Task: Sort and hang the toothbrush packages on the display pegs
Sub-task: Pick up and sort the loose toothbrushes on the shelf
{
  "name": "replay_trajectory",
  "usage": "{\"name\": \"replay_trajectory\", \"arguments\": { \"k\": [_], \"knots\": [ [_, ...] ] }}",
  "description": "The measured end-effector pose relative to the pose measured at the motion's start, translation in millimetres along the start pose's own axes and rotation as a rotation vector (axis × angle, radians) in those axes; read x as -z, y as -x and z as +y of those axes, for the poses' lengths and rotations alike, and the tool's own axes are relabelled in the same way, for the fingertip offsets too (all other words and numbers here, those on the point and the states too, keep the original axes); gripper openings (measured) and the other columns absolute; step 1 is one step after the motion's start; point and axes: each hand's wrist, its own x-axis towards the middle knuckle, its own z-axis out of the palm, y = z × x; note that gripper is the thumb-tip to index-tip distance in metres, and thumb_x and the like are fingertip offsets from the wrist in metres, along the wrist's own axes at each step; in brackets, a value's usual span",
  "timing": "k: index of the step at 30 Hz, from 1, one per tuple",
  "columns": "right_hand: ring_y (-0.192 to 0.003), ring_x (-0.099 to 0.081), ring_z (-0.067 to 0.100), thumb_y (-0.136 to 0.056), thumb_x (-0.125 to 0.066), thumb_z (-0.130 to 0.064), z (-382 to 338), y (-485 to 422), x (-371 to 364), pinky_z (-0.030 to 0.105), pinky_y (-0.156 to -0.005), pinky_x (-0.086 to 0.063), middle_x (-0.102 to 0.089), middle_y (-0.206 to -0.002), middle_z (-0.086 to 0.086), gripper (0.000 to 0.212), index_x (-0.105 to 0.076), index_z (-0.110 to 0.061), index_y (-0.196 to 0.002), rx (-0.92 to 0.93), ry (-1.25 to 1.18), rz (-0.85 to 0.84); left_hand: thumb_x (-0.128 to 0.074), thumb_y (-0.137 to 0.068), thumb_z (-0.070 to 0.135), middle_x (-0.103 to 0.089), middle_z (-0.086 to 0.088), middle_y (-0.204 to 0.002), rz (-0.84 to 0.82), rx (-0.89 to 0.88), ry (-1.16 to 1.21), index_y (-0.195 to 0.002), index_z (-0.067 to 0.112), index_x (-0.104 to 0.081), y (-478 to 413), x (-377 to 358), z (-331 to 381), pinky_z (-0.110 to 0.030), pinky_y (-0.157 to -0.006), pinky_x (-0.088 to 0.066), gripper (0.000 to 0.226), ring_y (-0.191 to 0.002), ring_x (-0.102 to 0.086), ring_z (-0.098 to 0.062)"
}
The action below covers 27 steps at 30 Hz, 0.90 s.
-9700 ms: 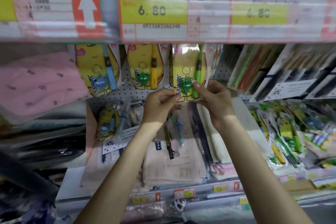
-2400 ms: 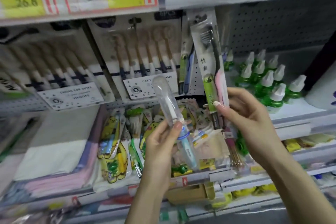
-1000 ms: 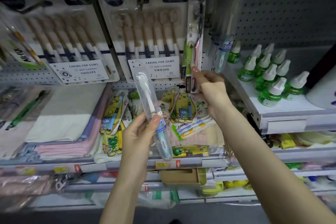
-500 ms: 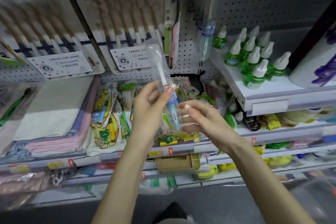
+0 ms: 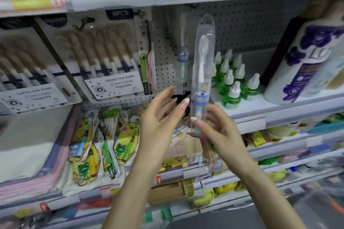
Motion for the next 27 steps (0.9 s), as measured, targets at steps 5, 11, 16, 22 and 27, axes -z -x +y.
{"name": "replay_trajectory", "arguments": {
  "k": [5, 11, 16, 22, 27],
  "knots": [
    [-0.088, -0.069, 0.006, -0.087, -0.061, -0.017, -18, -8, 13, 0.021, -0.072, -0.055, -0.073, -0.098, -0.007, 0.026, -0.062, -0.013, -0.113, 0.024, 0.012, 0.070, -0.066, -0.085, 0.024, -0.068, 0.015, -0.114, 0.037, 0.066, 0.002, -0.122, 0.024, -0.063, 4, 4, -4, -0.018, -0.090, -0.051, 0.037, -0.104, -0.062, 0.006],
    [-0.074, -0.065, 0.000, -0.092, -0.059, -0.012, -28, -15, 14, 0.009, -0.055, -0.045, -0.069, -0.094, -0.003, 0.021, -0.061, -0.015, -0.112, 0.046, 0.061, 0.069, -0.066, -0.086, 0.027, -0.067, 0.013, -0.119, 0.047, 0.097, 0.002, -0.121, 0.025, -0.063, 5, -2, -3, -0.033, -0.103, -0.047, 0.035, -0.112, -0.060, 0.000],
    [-0.075, -0.065, 0.001, -0.093, -0.060, -0.017, -29, -23, 16, 0.017, -0.060, -0.051, -0.069, -0.085, -0.008, 0.019, -0.063, -0.014, -0.111, -0.001, 0.094, 0.082, -0.065, -0.085, 0.028, -0.068, 0.013, -0.118, 0.046, 0.111, 0.013, -0.120, 0.025, -0.065, 9, -4, -7, -0.033, -0.102, -0.047, 0.034, -0.111, -0.061, 0.000],
    [-0.074, -0.065, 0.002, -0.093, -0.060, -0.017, -25, -29, 18, 0.022, -0.064, -0.055, -0.068, -0.085, -0.004, 0.017, -0.064, -0.016, -0.110, -0.017, 0.123, 0.088, -0.066, -0.085, 0.027, -0.069, 0.015, -0.113, 0.060, 0.133, 0.036, -0.116, 0.027, -0.066, 9, -1, -12, -0.030, -0.100, -0.049, 0.031, -0.109, -0.062, 0.000],
    [-0.073, -0.062, 0.006, -0.096, -0.056, -0.019, -22, -36, 16, 0.024, -0.062, -0.056, -0.066, -0.082, 0.001, 0.018, -0.064, -0.015, -0.111, -0.050, 0.148, 0.090, -0.066, -0.080, 0.031, -0.070, 0.014, -0.112, 0.074, 0.141, 0.056, -0.115, 0.027, -0.067, 8, 3, -17, -0.030, -0.099, -0.049, 0.035, -0.108, -0.063, -0.001]
  ]
}}
